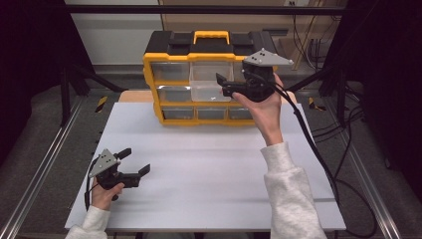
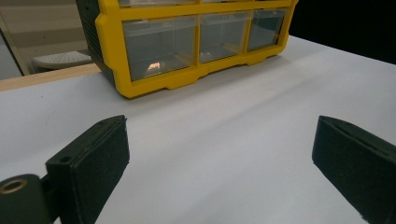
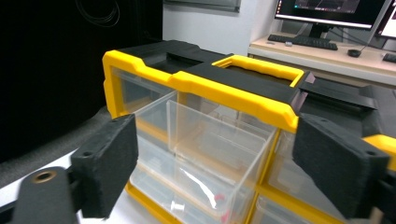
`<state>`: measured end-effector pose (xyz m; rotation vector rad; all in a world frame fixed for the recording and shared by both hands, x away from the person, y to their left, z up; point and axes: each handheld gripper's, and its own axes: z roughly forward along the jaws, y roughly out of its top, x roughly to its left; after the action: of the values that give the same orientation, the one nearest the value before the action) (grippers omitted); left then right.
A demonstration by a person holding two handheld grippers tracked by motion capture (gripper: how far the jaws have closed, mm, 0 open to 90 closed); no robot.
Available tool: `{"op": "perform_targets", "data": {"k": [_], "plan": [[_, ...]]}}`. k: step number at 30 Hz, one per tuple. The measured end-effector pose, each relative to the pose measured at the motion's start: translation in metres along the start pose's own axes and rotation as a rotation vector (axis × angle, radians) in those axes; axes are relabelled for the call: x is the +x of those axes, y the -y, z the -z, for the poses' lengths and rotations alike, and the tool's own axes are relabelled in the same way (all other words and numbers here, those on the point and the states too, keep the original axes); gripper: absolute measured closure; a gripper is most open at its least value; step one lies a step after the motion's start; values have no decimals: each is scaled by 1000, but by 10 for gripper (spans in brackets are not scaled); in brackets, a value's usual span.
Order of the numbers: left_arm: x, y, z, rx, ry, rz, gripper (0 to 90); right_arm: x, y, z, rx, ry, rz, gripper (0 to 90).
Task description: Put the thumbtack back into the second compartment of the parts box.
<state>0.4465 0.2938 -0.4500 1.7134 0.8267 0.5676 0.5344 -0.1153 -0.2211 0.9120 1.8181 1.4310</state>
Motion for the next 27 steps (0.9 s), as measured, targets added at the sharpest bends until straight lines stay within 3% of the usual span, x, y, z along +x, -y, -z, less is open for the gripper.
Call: {"op": "perform_targets", "data": {"k": [4, 9, 12, 27], "plan": [[0, 0, 0, -1, -1, 2, 37, 3, 10, 11, 7, -15, -3, 55], [0, 0, 0, 0, 1, 0, 37, 5, 27, 25, -1, -44, -19, 37], [0, 0, 0, 1, 2, 0, 36, 5, 42, 32, 12, -45, -13, 31], [-2, 0, -1, 4, 2, -4, 35, -9, 118, 63, 47, -69, -85, 23]]}}
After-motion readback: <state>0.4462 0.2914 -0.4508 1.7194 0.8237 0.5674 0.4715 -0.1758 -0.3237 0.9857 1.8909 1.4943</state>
